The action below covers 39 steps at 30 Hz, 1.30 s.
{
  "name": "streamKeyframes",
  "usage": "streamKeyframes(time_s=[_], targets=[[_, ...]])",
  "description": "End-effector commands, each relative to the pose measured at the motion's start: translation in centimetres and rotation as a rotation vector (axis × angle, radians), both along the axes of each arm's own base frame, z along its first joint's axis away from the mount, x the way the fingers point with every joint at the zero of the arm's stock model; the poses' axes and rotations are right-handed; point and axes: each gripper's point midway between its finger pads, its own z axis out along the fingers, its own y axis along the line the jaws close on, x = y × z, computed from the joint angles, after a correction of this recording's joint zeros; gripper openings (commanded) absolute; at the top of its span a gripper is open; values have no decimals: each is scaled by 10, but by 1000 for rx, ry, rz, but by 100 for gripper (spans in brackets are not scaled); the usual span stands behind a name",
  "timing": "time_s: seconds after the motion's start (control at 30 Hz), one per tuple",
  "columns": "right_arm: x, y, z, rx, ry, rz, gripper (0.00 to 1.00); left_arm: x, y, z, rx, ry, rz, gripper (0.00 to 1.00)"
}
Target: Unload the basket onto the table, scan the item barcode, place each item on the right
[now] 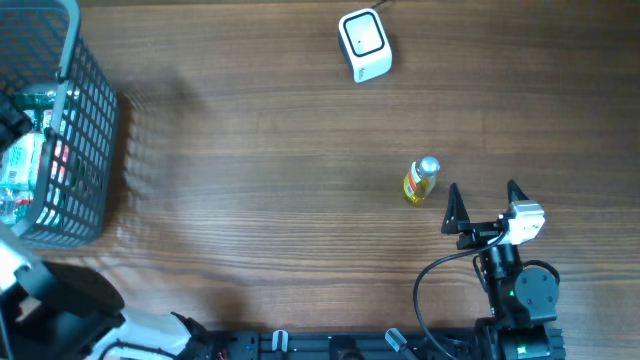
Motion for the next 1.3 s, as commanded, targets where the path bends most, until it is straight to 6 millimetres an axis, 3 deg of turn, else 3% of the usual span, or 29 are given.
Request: streamKeyframes(time_s=[0.0,0.53,0.9,1.27], targets=[[0,-4,1,-10,-5,-19,100,-3,0,-21,-33,70,-42,100],[0,-4,1,-10,-5,-19,100,-11,-9,-129,-126,202,-117,100],[0,-4,1,-9,-5,-19,100,7,-9,-155,-121,100,-142,98],[0,-4,1,-9,-5,-19,100,12,-17,-164,-178,80,-161,71]])
